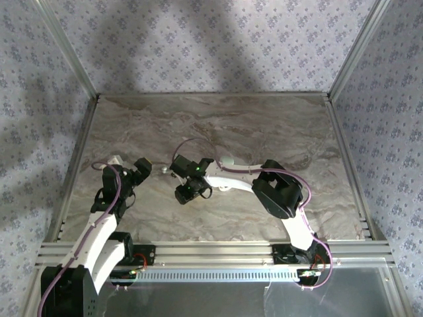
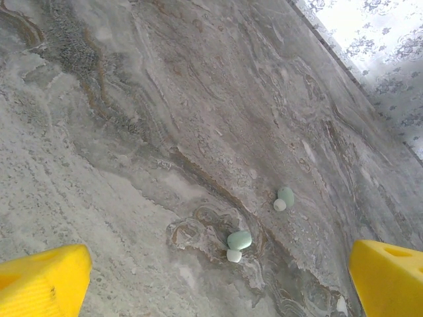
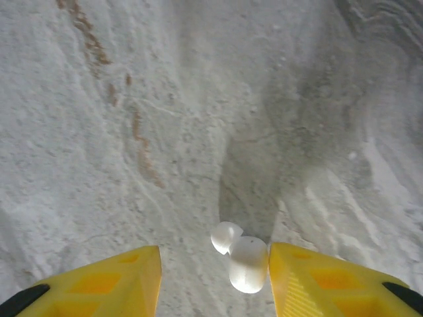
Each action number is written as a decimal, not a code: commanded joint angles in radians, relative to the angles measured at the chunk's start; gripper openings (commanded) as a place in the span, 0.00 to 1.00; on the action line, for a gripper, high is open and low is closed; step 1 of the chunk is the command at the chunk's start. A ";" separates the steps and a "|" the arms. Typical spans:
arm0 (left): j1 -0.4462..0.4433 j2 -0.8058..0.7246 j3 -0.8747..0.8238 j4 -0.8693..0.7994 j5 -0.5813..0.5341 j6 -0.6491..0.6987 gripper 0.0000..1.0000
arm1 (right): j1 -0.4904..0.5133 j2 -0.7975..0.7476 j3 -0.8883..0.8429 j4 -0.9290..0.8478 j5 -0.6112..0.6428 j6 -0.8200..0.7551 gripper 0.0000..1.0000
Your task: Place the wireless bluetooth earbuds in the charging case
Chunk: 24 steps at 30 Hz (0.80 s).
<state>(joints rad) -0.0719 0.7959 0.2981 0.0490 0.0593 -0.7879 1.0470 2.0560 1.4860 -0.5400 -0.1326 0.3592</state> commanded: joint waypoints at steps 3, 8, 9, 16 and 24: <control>0.007 0.002 0.000 0.022 0.014 -0.004 1.00 | 0.012 -0.021 -0.005 0.048 -0.104 0.057 0.46; 0.007 0.003 -0.001 0.022 0.015 -0.005 1.00 | 0.018 -0.023 0.019 -0.003 -0.013 0.050 0.45; 0.006 0.003 -0.001 0.023 0.016 -0.005 1.00 | 0.022 -0.013 0.039 -0.031 0.034 0.037 0.50; 0.007 0.005 -0.001 0.023 0.016 -0.004 1.00 | 0.055 0.075 0.164 -0.172 0.186 -0.018 0.56; 0.006 0.005 -0.001 0.024 0.017 -0.003 1.00 | 0.086 0.084 0.174 -0.171 0.176 -0.044 0.54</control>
<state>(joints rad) -0.0719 0.8013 0.2981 0.0547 0.0597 -0.7876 1.1172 2.1326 1.6451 -0.6739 0.0162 0.3428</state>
